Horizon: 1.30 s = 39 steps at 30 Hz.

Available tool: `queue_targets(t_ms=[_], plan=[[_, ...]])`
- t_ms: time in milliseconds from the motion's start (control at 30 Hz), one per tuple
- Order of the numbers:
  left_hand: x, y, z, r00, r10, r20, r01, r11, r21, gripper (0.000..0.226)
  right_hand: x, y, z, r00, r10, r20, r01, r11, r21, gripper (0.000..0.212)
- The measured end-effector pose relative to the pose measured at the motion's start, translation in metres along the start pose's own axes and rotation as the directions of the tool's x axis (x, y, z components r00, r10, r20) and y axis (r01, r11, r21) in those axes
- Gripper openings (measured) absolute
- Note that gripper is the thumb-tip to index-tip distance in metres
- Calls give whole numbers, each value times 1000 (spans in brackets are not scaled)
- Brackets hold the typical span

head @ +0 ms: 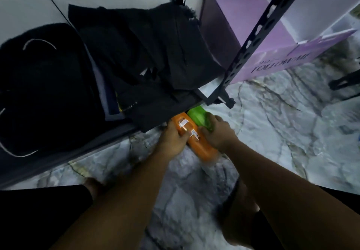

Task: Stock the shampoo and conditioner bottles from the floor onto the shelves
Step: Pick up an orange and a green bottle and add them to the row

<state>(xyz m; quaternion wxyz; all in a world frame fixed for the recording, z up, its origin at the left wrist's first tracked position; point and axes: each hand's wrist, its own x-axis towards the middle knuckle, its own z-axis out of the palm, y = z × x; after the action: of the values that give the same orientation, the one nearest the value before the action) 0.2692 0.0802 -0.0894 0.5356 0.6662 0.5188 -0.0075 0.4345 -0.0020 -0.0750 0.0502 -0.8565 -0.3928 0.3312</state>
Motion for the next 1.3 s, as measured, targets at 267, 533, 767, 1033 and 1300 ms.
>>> queue_targets(t_ms=[267,533,767,1033,1300], plan=[[13,9,38,948,-235,-216,152,927,-343,74,19,2,5,999,39,34,-38,999,-17,83],[-11,-18,16,945,-257,-204,215,955,-207,64,-14,-7,17,981,38,191,-34,999,-26,94],[-65,-14,-36,961,-174,-215,121,963,-240,51,-66,-49,16,991,-18,134,27,997,-69,111],[-150,-7,-78,974,72,-215,-53,994,94,53,-144,-68,12,996,-49,-79,62,983,172,62],[-200,-9,-78,964,238,-120,-162,882,442,47,-206,-75,7,965,-242,-96,258,943,213,41]])
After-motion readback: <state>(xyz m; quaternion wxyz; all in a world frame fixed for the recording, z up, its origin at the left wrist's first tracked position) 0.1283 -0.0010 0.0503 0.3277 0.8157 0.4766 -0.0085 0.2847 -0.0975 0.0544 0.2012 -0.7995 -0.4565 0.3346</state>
